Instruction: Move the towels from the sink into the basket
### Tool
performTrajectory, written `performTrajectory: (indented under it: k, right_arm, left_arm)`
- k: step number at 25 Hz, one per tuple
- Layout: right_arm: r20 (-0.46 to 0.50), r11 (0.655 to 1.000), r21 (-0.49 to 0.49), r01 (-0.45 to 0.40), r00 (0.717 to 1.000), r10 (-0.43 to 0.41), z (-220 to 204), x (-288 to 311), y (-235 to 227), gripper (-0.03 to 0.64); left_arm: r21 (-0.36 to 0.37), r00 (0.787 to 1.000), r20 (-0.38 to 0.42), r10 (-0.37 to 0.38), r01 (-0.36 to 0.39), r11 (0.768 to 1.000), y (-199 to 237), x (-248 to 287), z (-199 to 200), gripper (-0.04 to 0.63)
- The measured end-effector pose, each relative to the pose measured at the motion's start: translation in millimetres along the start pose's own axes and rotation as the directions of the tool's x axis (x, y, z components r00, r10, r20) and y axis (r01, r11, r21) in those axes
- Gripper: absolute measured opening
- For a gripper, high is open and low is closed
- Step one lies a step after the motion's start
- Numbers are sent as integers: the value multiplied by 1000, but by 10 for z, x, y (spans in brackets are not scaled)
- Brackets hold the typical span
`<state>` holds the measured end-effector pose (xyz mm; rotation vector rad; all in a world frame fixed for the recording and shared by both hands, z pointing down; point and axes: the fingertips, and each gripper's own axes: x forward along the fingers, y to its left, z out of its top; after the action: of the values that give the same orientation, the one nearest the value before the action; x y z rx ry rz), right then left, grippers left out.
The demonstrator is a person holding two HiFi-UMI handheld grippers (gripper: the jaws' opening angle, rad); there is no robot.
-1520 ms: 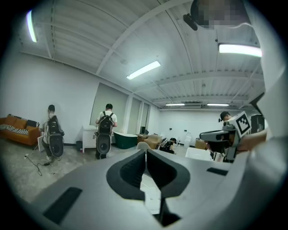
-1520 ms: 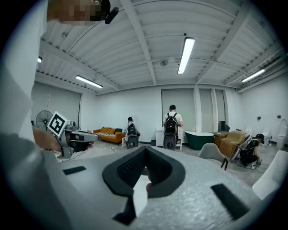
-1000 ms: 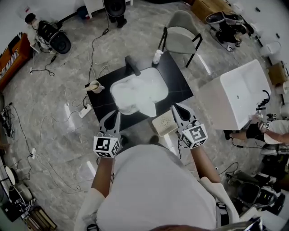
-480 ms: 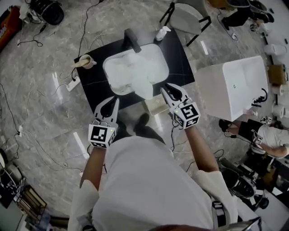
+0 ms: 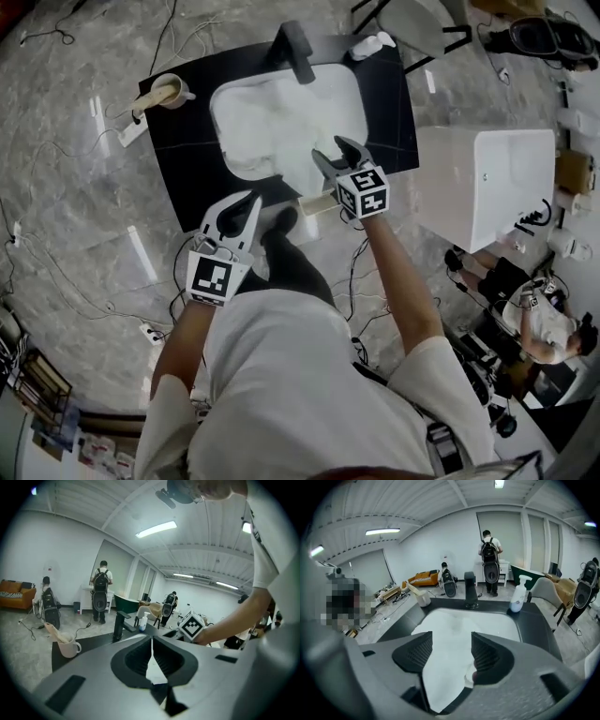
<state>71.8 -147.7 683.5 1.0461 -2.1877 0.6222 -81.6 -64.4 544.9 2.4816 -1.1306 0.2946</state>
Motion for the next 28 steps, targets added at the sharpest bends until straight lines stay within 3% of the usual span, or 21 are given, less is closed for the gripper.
performTrajectory:
  k: [4, 7, 14, 18, 19, 22, 26, 28]
  right_arm:
    - [-103, 1000, -4, 1, 995, -2, -280, 642, -214, 300]
    - [-182, 999, -33, -4, 983, -3, -473, 1026, -370, 339]
    - [-390, 982, -175, -74, 921, 0, -938, 1686, -646, 557]
    - [-469, 984, -77, -158, 877, 104, -1075, 1840, -700, 580]
    - [-481, 982, -52, -183, 866, 136, -1091, 1852, -667, 558]
    - [-502, 974, -11, -228, 843, 192, -1134, 1841, -532, 401]
    - [-502, 973, -34, -230, 845, 182, -1135, 1708, -420, 134]
    - [-494, 975, -35, -221, 851, 175, -1132, 1607, -395, 100]
  left_arm:
    - [-4, 1000, 14, 9, -9, 1000, 182, 107, -246, 12]
    - [-49, 999, -37, 5, -7, 999, 272, 125, -413, 12]
    - [-111, 994, -107, 21, -33, 993, 481, 52, -820, 12]
    - [-132, 989, -142, 31, -50, 990, 557, -7, -992, 12]
    - [-139, 988, -149, 33, -54, 989, 574, -17, -1029, 12]
    - [-143, 987, -160, 32, -55, 988, 601, -37, -1102, 12]
    - [-129, 988, -150, 26, -45, 991, 577, -71, -1069, 12]
    - [-123, 989, -145, 26, -44, 991, 557, -104, -1025, 12]
